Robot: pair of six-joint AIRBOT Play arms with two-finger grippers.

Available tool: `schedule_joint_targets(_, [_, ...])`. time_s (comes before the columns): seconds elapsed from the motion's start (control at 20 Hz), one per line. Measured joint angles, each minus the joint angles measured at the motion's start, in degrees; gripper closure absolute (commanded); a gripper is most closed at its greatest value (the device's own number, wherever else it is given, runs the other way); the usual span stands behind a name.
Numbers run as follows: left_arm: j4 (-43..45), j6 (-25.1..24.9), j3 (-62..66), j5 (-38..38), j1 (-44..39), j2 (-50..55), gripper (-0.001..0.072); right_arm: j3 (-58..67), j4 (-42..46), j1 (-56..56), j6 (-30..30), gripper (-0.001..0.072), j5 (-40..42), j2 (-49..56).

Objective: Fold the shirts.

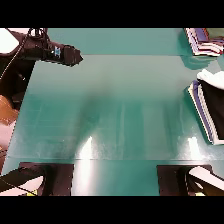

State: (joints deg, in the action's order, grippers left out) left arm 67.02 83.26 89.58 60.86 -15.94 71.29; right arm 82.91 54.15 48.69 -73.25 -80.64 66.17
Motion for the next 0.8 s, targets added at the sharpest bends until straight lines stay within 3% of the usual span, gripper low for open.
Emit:
schedule_joint_targets(0.05, [0.0, -0.26, 0.0, 0.0, 0.0, 0.0, 0.0677, -3.06, 3.19, 1.31, -0.09, 0.0689, -0.31, -1.95])
schedule_joint_targets(0.1, [0.0, -0.52, -0.02, 0.0, 0.0, 0.0, 0.0677, -5.7, 6.03, 2.45, -0.13, 0.0585, -0.61, -3.58])
schedule_joint_targets(0.2, [0.0, -0.85, -0.02, 0.0, 0.0, 0.0, 0.0677, -10.73, 10.82, 4.74, -0.13, 0.0224, -0.92, -6.67])
schedule_joint_targets(0.25, [0.0, -0.9, -0.02, 0.0, 0.0, 0.0, 0.0677, -13.03, 12.63, 5.86, -0.2, 0.0122, -0.92, -7.96])
schedule_joint_targets(0.45, [0.0, -1.14, -0.02, 0.04, 0.0, 0.0, 0.0677, -18.03, 14.78, 7.93, -1.57, 0.01, -0.17, -11.13])
schedule_joint_targets(0.75, [0.0, -1.2, -0.02, 0.07, 0.0, 0.0, 0.0676, -16.37, -0.09, -4.79, -2.49, 0.0103, 2.36, -11.65])
schedule_joint_targets(0.8, [0.0, -1.2, 0.0, 0.2, 0.0, 0.0, 0.0677, -15.52, -1.9, -8.79, -2.54, 0.0146, 2.69, -11.1])
